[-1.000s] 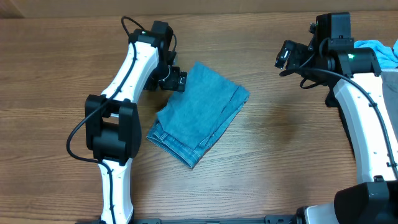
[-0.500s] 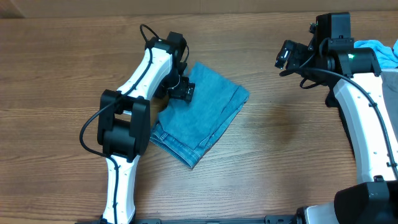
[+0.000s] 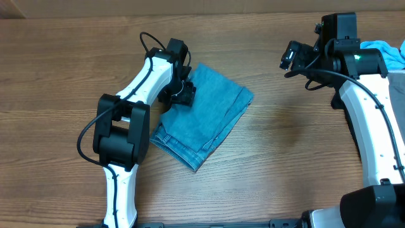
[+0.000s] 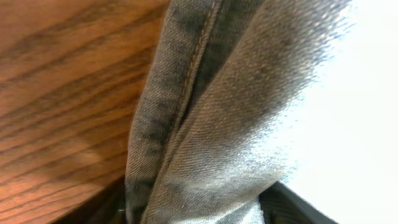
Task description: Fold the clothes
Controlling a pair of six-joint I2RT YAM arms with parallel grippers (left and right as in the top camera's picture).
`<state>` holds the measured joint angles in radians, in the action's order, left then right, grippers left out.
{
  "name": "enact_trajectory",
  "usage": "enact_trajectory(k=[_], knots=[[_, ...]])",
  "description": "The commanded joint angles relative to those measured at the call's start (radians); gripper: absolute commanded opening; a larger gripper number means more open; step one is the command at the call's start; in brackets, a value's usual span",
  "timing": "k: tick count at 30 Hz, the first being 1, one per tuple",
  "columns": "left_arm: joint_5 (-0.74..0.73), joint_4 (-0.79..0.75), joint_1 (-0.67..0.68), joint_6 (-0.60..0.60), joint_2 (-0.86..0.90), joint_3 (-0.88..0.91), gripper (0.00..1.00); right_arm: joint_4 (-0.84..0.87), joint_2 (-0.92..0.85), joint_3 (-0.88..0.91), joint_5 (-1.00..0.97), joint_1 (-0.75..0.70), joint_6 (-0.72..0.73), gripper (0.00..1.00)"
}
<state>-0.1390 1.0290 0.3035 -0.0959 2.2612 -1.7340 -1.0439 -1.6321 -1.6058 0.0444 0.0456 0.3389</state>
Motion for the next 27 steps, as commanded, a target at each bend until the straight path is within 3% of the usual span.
enact_trajectory(k=[1,6,8,13,27], knots=[[0.019,0.049,0.011,0.074,0.090,0.072,0.53,0.002,0.003,0.002,-0.002,-0.002,-0.006,1.00],[0.023,0.068,0.009,0.074,0.090,0.072,0.12,0.002,0.003,0.002,-0.001,-0.002,-0.006,1.00],[0.023,0.071,0.010,0.074,0.090,0.071,0.04,0.002,0.003,0.002,-0.002,-0.002,-0.006,1.00],[0.023,0.124,0.009,0.098,0.090,0.029,0.04,0.002,0.003,0.002,-0.001,-0.002,-0.006,1.00],[0.091,0.364,0.005,0.089,-0.069,-0.397,0.04,0.002,0.003,0.002,-0.002,-0.002,-0.006,1.00]])
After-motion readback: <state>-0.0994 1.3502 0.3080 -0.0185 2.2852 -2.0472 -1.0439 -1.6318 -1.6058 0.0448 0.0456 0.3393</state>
